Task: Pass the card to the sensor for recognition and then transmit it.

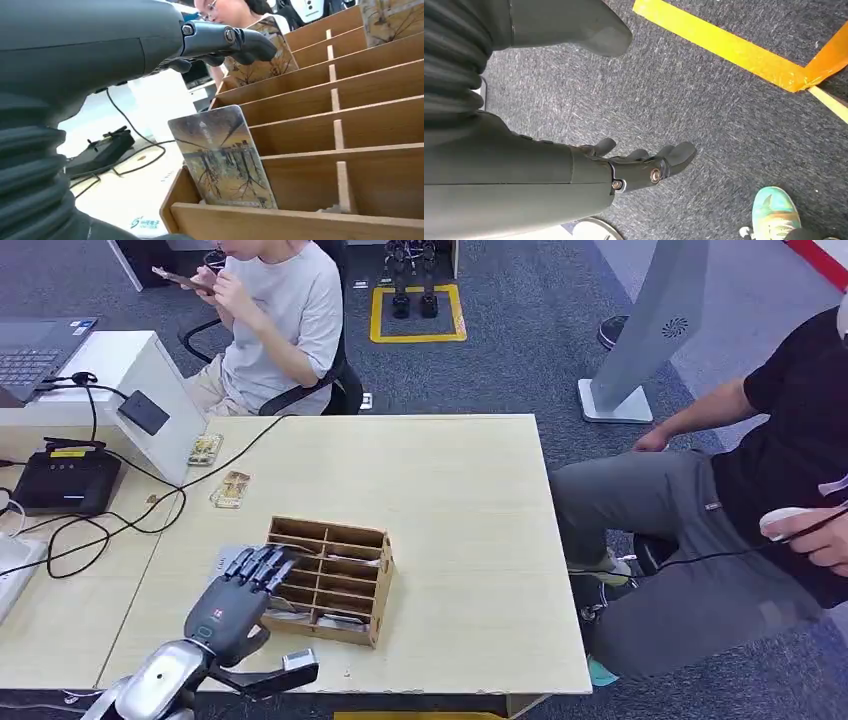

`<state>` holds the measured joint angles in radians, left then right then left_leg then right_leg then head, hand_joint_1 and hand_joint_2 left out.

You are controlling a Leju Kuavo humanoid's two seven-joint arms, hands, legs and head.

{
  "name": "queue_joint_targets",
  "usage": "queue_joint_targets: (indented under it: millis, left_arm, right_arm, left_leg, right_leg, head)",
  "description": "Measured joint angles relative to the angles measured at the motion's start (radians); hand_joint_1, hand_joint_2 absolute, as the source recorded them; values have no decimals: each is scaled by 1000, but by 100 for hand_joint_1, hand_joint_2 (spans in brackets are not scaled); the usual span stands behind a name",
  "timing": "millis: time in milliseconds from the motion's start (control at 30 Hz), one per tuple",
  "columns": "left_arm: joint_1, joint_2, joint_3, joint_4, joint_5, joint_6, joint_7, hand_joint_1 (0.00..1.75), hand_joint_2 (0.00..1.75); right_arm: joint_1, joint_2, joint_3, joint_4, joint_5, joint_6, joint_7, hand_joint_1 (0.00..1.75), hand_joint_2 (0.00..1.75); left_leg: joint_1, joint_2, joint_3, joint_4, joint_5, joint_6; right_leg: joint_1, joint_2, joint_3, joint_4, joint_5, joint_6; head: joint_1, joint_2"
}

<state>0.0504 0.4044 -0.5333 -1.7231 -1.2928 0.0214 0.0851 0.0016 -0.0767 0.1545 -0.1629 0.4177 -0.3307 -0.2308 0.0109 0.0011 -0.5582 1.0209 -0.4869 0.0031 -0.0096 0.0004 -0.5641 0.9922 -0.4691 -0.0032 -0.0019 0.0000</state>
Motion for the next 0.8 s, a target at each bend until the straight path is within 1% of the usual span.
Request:
queue_joint_targets:
  millis: [500,533,567,600,800]
  left_arm:
    - [-1,-11,6,16,-24,-2,8,0,175]
    - [-1,-11,6,17,-25,-2,7,7,175]
    - [-1,-12,6,19,-26,-2,7,154,175]
    - [-1,-12,6,20,-26,-1,6,175,175]
    - [-1,-12,6,21,-19,1,-24,175,175]
  right_arm:
    - [0,0,0,0,0,-2,-5,0,175]
    - [0,0,0,0,1,-2,-6,0,175]
    - [0,0,0,0,1,-3,-9,0,175]
    - [0,0,0,0,1,-3,-10,0,175]
    - [0,0,0,0,1,-6,-18,0,175]
  left_leg:
    - [0,0,0,0,0,0]
    - [0,0,0,0,0,0]
    - [0,0,0,0,0,0]
    - [0,0,0,0,0,0]
    - [0,0,0,0,0,0]
  right_leg:
    - [0,0,0,0,0,0]
    - [0,0,0,0,0,0]
    - [0,0,0,0,0,0]
    - [0,0,0,0,0,0]
    - [0,0,0,0,0,0]
  head:
    - [0,0]
    - [0,0]
    - [0,0]
    - [0,0]
    - [0,0]
